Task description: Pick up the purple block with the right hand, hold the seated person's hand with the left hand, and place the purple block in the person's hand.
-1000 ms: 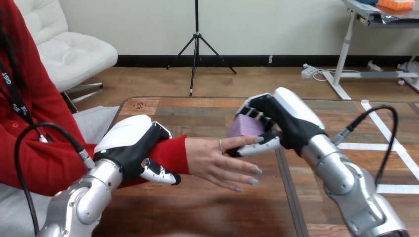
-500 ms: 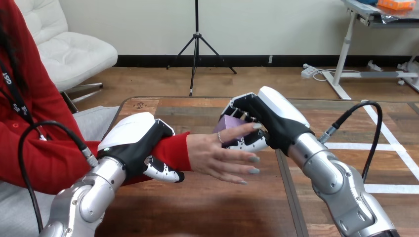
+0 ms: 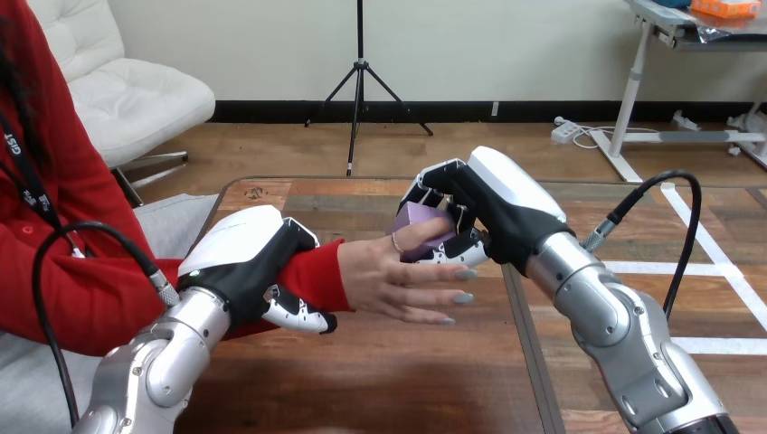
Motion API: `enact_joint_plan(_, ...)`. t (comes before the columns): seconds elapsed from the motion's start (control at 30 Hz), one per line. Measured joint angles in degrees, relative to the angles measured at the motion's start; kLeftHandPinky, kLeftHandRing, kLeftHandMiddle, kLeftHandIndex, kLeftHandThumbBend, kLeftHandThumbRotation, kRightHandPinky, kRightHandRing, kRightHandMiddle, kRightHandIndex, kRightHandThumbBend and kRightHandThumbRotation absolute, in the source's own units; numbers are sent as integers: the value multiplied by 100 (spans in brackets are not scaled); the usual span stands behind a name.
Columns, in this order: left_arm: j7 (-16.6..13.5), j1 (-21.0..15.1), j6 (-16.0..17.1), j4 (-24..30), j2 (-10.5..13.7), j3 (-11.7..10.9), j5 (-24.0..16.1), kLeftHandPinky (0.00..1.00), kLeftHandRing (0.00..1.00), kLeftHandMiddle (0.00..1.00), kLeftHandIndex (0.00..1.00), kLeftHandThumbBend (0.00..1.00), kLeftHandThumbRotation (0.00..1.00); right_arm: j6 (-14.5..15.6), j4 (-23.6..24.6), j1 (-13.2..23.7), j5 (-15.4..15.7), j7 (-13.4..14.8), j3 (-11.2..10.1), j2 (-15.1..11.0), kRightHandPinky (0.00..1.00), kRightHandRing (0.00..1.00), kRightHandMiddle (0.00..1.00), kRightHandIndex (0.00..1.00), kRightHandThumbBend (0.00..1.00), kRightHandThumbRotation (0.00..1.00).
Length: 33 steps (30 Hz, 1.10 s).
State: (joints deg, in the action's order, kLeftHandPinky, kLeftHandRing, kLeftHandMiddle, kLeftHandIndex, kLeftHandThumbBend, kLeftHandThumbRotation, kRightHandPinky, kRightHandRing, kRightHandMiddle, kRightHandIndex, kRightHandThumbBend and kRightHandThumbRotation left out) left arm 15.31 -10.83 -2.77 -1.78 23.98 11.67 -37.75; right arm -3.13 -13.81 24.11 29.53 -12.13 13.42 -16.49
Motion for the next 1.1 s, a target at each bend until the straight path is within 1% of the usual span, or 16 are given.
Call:
enact_joint_plan(0.3, -123, -2, 0, 0, -28, -20, 3, 20, 26, 33, 34, 66, 0, 3, 53, 6, 16, -79, 0, 1, 25, 30, 39, 46, 61, 0)
enact_joint_plan(0.7, -160, -3, 0, 0, -41, -63, 4, 20, 26, 34, 34, 64, 0, 3, 84, 6, 14, -143, 0, 7, 28, 33, 41, 46, 61, 0)
enact_joint_plan(1.1, -176, -3, 0, 0, -53, -96, 20, 20, 27, 34, 34, 65, 0, 3, 123, 6, 11, -179, -2, 15, 30, 35, 43, 47, 60, 0)
